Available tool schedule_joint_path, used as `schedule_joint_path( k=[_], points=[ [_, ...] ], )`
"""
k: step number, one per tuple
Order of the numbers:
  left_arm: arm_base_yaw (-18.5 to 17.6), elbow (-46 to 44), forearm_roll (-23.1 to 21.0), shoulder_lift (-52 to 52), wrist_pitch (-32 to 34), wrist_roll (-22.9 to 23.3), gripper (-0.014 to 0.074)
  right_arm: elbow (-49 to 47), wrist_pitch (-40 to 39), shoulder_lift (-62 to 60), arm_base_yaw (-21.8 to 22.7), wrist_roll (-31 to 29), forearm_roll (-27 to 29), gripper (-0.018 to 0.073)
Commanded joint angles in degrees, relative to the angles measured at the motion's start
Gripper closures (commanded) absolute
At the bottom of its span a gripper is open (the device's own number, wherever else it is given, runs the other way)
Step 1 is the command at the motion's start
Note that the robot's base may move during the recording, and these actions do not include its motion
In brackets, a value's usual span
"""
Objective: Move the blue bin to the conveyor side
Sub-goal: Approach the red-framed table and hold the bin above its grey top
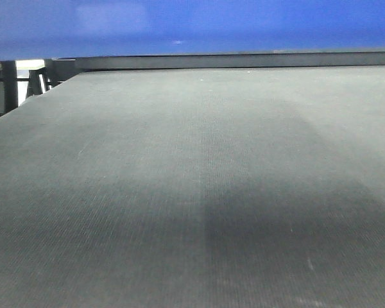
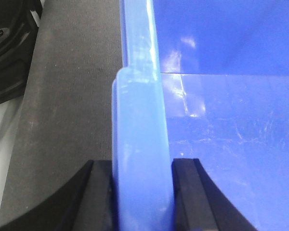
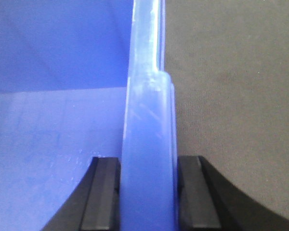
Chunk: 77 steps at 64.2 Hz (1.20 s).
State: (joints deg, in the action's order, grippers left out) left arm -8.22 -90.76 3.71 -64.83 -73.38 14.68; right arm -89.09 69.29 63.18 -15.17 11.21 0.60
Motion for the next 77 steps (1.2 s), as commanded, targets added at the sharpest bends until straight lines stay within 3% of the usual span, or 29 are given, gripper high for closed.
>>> schedule_joint_path(
  k=[1, 77],
  points=[
    [-0.2, -0.9, 2.0, 1.0, 4.3, -0.6, 0.0615, -0.8, -5.5, -1.1, 0.1, -0.7, -2.9, 0.0638],
    [-0.2, -0.9, 2.0, 1.0, 4.4, -0.6, 0.0615, -0.8, -5.5, -1.1, 0.1, -0.7, -2.9, 0.0638]
  ],
)
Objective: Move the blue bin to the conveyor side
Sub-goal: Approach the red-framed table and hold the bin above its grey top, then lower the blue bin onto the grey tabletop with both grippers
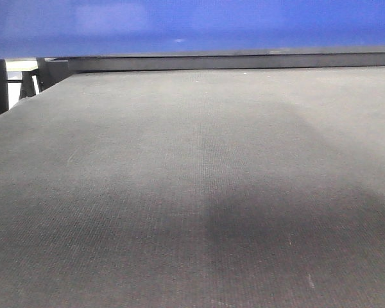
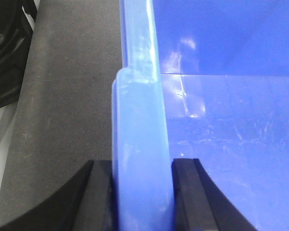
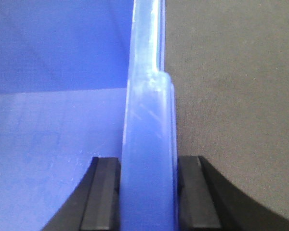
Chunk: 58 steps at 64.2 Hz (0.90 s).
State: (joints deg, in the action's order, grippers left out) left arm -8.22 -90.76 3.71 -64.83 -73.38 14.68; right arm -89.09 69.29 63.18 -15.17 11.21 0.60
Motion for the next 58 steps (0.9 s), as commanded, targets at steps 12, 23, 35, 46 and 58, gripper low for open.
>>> schedule_joint_path(
  k=[12, 23, 35, 46, 58],
  points=[
    [-0.2, -0.9, 2.0, 1.0, 4.6, -0.6, 0.0615, -0.8, -5.6, -1.1, 0.1, -0.7, -2.9, 0.0638],
    [-0.2, -0.9, 1.2, -0.3, 6.3, -0.6, 0.0615, 0.1, -7.1, 0.2, 0.1, -0.7, -3.4, 0.0638],
    [-0.2, 0.8, 1.3, -4.9, 11.1, -1.0, 0.0615, 5.3, -13.6, 2.0, 0.1, -0.7, -4.6, 0.0638],
    [-0.2, 6.5, 1.3, -8.9, 21.4, -1.0, 0.0615, 12.8, -24.9, 4.1, 0.1, -0.7, -4.9, 0.0638],
    [-0.2, 13.4, 1.5, -11.3, 31.6, -1.0, 0.0615, 19.8, -37.4, 7.9, 0.1, -0.7, -4.9, 0.0638]
  ],
)
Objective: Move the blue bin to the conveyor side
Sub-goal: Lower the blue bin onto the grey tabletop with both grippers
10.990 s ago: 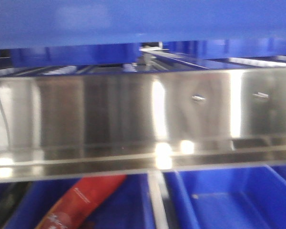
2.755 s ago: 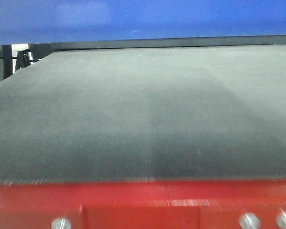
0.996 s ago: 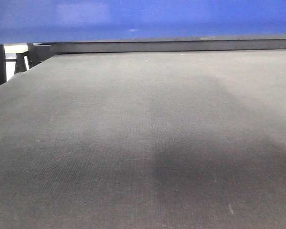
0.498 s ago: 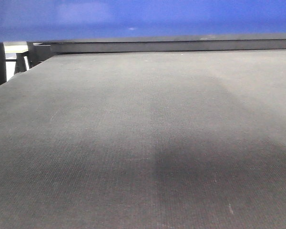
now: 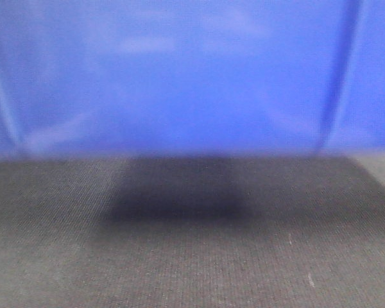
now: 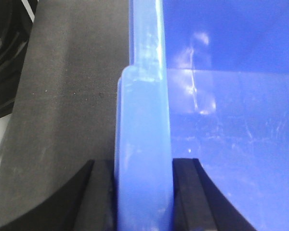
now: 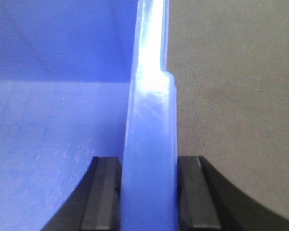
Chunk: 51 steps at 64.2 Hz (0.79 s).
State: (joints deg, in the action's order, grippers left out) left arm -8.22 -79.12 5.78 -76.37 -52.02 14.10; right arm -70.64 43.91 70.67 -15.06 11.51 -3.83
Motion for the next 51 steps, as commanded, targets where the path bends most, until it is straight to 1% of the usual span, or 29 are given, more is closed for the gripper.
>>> schedule_joint_path(
  k=[1, 6, 12, 34, 51],
  points=[
    [-0.2, 2.3, -0.4, 0.0, 11.2, -0.4, 0.0615, 1.8, -13.2, 0.9, 0.0, -1.0, -0.4, 0.0638],
    [-0.2, 4.6, -0.4, -0.8, 15.2, -0.4, 0.0615, 2.6, -15.0, 2.6, 0.0, -1.0, -0.4, 0.0638],
    [-0.2, 5.9, -0.4, -2.1, 17.4, -0.4, 0.0615, 2.9, -14.4, 4.8, 0.0, -1.0, -0.4, 0.0638],
    [-0.2, 6.0, -0.1, -8.2, 20.5, -0.4, 0.0615, 2.9, -15.1, 10.2, 0.0, -1.0, -0.4, 0.0638],
    [-0.2, 6.0, -0.1, -8.9, 20.6, -0.4, 0.0615, 2.9, -15.5, 11.5, 0.0, -1.0, -0.4, 0.0636]
  ],
)
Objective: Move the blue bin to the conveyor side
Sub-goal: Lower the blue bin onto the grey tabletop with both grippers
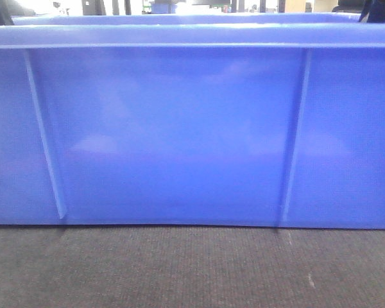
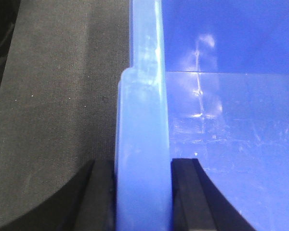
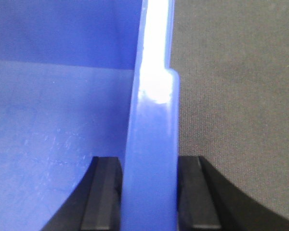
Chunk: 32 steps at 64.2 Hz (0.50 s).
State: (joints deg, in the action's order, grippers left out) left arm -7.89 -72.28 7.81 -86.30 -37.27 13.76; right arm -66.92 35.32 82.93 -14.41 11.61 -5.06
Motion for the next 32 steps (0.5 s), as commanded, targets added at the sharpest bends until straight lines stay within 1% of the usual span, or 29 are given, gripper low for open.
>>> schedule_joint_path(
  k=[1, 3, 6, 10, 17, 19, 23, 24, 28, 32],
  points=[
    [-0.5, -0.9, -2.1, 1.1, 5.9, 0.0, 0.0614, -0.8, -7.0, -0.6, -0.7, -1.1, 0.8, 0.063],
    [-0.5, -0.9, -2.1, 1.1, 5.9, 0.0, 0.0613, -0.8, -7.2, -0.6, -0.7, -1.1, 0.8, 0.0604],
    [-0.5, -0.9, -2.1, 1.1, 5.9, 0.0, 0.0598, -0.8, -7.1, -0.6, -0.7, -1.1, 0.8, 0.0538],
    [-0.5, -0.9, -2.1, 1.1, 5.7, 0.0, 0.0548, -0.8, -7.1, -0.4, -0.7, -1.1, 0.8, 0.0408],
    [-0.5, -0.9, -2.1, 1.1, 5.7, 0.0, 0.0354, -1.0, -7.0, -0.3, -0.7, -1.1, 0.8, 0.0165],
    [-0.5, -0.9, -2.1, 1.1, 5.7, 0.0, 0.0295, -1.0, -7.0, -0.3, -0.7, -1.1, 0.8, 0.0123],
    [-0.5, -0.9, -2.1, 1.1, 5.7, 0.0, 0.0173, -1.2, -7.1, -0.3, -0.7, -1.1, 0.8, 0.0076],
    [-0.5, -1.0, -2.0, 1.1, 5.7, 0.0, 0.0161, -1.4, -7.1, -0.3, -0.7, -1.1, 0.8, 0.007],
    [-0.4, -1.4, -1.1, 1.1, 5.8, 0.0, 0.0063, -2.7, -6.3, -0.3, -0.7, -1.1, 0.8, 0.0069],
    [-0.4, -2.0, -0.8, 1.1, 5.8, 0.0, 0.0014, -4.2, -5.5, -0.3, -0.7, -1.1, 0.8, 0.0076]
  ],
)
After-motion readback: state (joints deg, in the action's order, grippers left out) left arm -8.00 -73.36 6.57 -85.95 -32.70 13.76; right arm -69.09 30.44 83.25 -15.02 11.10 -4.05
